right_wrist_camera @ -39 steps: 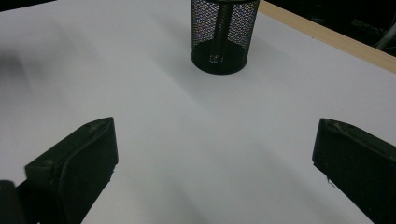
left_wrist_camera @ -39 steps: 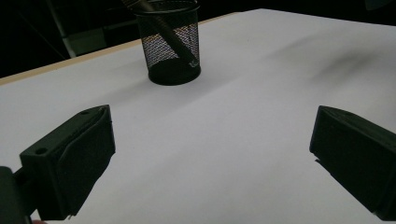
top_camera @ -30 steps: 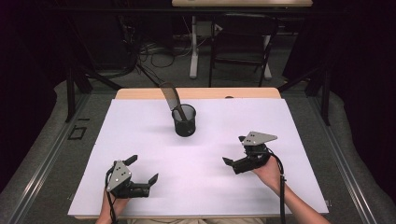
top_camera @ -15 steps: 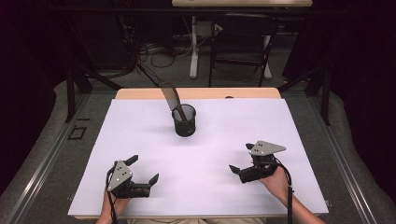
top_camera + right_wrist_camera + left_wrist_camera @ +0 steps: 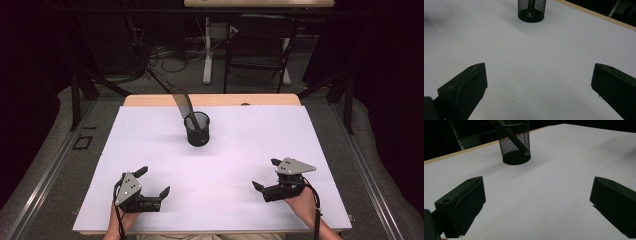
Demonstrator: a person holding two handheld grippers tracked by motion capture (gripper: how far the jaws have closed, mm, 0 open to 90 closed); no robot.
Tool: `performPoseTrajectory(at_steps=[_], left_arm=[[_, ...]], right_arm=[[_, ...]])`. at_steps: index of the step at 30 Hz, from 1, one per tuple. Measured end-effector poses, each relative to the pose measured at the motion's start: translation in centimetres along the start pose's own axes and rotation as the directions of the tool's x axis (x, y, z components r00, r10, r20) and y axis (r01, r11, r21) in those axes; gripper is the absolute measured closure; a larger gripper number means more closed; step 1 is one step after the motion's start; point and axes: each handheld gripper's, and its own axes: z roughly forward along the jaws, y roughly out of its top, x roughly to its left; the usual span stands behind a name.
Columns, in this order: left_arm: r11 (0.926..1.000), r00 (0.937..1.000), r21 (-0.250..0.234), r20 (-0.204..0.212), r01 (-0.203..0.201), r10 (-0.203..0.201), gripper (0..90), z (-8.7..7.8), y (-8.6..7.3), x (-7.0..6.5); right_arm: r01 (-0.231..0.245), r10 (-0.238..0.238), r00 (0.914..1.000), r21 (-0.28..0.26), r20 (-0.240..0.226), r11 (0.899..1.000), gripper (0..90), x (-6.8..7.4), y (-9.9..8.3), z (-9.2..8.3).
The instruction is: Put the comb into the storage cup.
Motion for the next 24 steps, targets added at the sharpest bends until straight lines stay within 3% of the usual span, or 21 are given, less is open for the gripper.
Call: performPoseTrajectory(at_steps=[18,24], left_arm=[[0.9999,1.0000,0.012,0.001,0.001,-0.001,0.1,-0.1,0.0,-0.1],[0.9998,1.0000,0.019,0.003,-0.007,0.007,0.1,-0.1,0.1,-0.2]], right_arm=[[-0.022,0.023,0.9990,-0.029,0.038,0.999,0.1,0.1,-1.7,-1.6],[0.004,-0.003,0.9992,-0.035,0.041,0.999,0.0,0.2,-2.0,-2.0]])
